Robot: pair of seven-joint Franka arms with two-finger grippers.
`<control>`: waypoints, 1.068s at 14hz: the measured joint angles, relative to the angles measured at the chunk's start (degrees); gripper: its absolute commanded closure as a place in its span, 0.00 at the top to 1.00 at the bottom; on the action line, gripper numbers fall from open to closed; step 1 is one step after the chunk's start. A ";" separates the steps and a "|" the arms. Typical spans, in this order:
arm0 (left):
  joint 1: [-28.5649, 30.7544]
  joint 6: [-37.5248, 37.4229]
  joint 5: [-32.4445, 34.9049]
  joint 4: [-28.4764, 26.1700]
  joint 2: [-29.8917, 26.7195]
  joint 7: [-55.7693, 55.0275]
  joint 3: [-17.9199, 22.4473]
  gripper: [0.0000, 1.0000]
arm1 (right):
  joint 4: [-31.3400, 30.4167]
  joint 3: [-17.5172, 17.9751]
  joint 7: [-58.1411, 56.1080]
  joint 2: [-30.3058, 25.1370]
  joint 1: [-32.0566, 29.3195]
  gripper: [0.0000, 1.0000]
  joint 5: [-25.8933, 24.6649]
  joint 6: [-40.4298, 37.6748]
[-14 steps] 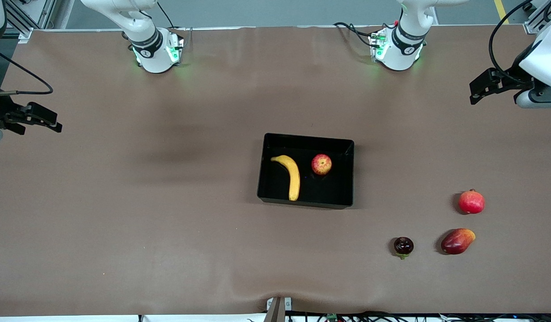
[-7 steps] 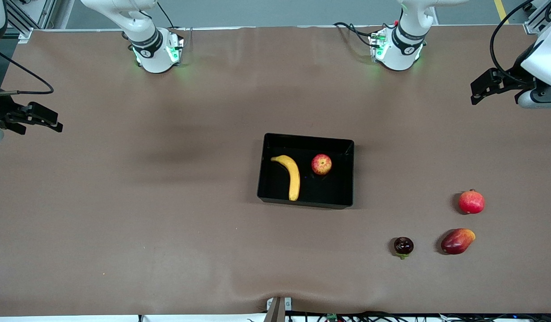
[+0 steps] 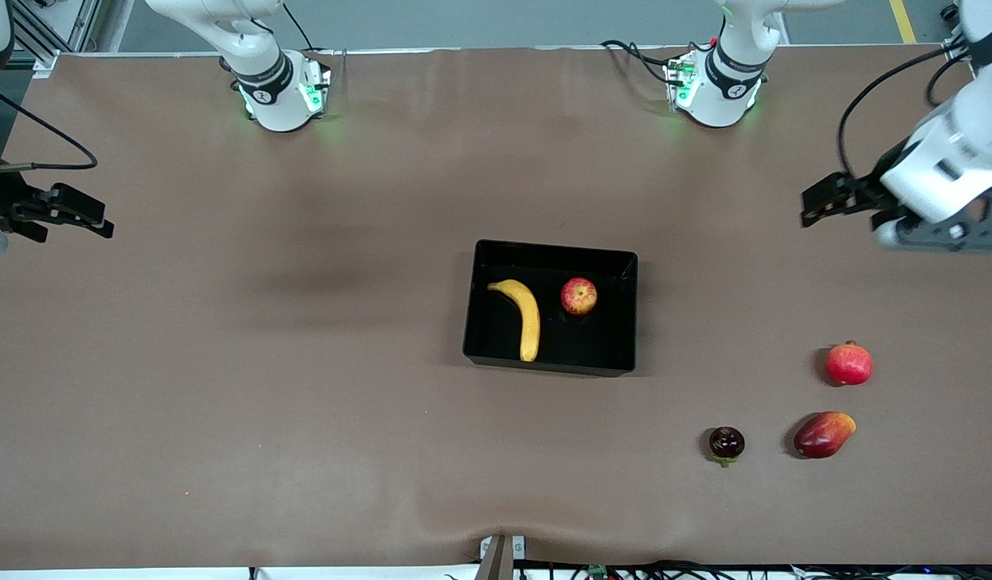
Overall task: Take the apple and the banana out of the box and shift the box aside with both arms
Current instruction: 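Reach the left gripper down into the black box toward the apple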
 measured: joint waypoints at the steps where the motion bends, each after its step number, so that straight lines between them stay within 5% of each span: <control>1: -0.46 0.40 -0.02 0.00 0.96 -1.99 -1.10 1.00 | 0.00 0.02 0.00 0.00 0.00 1.00 0.00 -0.01; 6: -3.69 4.08 -0.46 -0.01 4.77 -14.16 -5.66 1.00 | 0.00 0.07 -0.01 0.00 0.00 1.00 0.00 -0.06; 15: -15.68 19.31 -0.38 -0.31 17.93 -41.04 -6.27 1.00 | 0.01 0.14 -0.01 0.00 0.00 1.00 0.00 -0.07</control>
